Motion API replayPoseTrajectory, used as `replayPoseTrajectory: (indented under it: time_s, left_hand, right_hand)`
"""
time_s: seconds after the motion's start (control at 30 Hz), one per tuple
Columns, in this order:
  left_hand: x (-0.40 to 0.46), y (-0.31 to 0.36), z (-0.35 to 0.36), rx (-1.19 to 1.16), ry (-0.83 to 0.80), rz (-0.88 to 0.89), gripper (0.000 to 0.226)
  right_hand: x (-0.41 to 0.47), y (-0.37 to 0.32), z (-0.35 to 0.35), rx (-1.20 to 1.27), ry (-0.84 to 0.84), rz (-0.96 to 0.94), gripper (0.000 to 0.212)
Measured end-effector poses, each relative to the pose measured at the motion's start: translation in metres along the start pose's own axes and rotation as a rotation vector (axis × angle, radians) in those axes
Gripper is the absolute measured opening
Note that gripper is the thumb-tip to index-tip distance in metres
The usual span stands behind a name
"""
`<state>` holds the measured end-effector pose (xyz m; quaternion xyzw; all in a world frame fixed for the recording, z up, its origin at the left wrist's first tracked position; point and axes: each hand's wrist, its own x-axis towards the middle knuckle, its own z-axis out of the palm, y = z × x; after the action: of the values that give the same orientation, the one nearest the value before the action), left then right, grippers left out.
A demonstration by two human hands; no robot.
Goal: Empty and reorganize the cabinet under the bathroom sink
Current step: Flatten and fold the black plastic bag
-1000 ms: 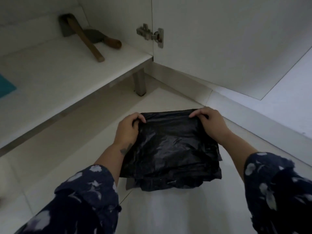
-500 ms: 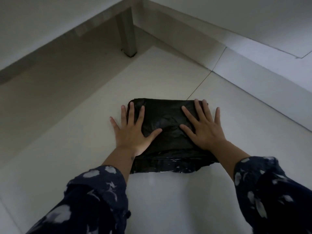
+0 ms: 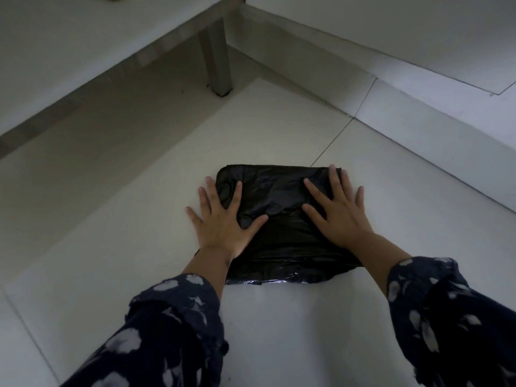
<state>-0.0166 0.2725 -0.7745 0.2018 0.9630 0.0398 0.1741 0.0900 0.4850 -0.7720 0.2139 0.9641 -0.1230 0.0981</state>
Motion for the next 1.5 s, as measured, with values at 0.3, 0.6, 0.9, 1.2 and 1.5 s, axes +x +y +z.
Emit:
replayPoseTrajectory:
  time_s: [0.3, 0.6, 0.9, 1.2, 1.5]
  left_hand:
    - [-0.048, 0.005, 0.003, -0.269, 0.17, 0.026, 0.08]
    - [-0.07, 0.01, 0.0, -0.758, 0.27, 0.079, 0.076]
    - [-0.063, -0.023, -0.139, -0.803, 0.619, 0.093, 0.075]
    - [-0.051, -0.122, -0.273, -0.742, 0.867, 0.056, 0.075]
    - [0.047, -0.201, -0.291, -0.652, 0.819, -0.25, 0.076]
  right_hand:
    - [-0.046, -0.015, -0.013, 0.192, 0.009, 0.247, 0.073]
    - [-0.056, -0.025, -0.023, 0.562, 0.044, 0.135, 0.075]
    - [-0.01, -0.105, -0.168, 0.485, 0.203, -0.175, 0.077]
    - [0.049, -0.261, -0.28, 0.405, 0.242, -0.397, 0.078]
    - [0.19, -0.358, -0.26, 0.382, 0.135, -0.476, 0.082]
